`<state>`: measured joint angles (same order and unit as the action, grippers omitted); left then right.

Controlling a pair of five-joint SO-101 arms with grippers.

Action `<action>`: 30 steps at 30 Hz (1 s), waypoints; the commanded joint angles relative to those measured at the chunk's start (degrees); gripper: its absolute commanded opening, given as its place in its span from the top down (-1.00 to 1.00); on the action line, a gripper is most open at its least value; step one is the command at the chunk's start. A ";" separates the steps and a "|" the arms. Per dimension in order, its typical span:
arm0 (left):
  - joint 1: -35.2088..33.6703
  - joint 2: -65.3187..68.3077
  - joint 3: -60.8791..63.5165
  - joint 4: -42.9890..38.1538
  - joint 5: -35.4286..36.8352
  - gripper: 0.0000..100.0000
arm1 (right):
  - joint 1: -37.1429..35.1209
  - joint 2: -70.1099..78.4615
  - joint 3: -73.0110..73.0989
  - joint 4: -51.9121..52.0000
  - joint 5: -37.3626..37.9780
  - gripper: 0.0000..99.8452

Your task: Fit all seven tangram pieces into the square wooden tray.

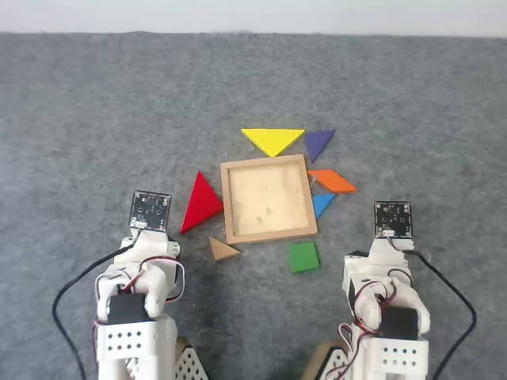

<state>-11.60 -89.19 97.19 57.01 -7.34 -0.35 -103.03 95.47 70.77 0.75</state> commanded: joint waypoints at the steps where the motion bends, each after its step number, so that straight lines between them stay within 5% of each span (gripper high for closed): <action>1: -0.44 -1.23 -1.45 0.26 -0.35 0.93 | 0.57 -0.48 0.97 0.66 0.79 0.98; 10: -0.09 -1.23 -1.45 0.44 -0.18 0.93 | 0.48 -0.48 0.97 0.66 0.62 0.98; 25: 15.21 -1.23 -1.45 0.70 -0.26 0.93 | -2.95 -0.48 0.97 0.66 1.14 0.97; 30: 15.47 -1.23 -3.30 2.20 -2.90 0.93 | -2.86 -0.48 0.97 3.03 15.12 0.98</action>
<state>3.25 -89.19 97.10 57.45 -7.34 -2.64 -103.03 95.47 71.56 6.81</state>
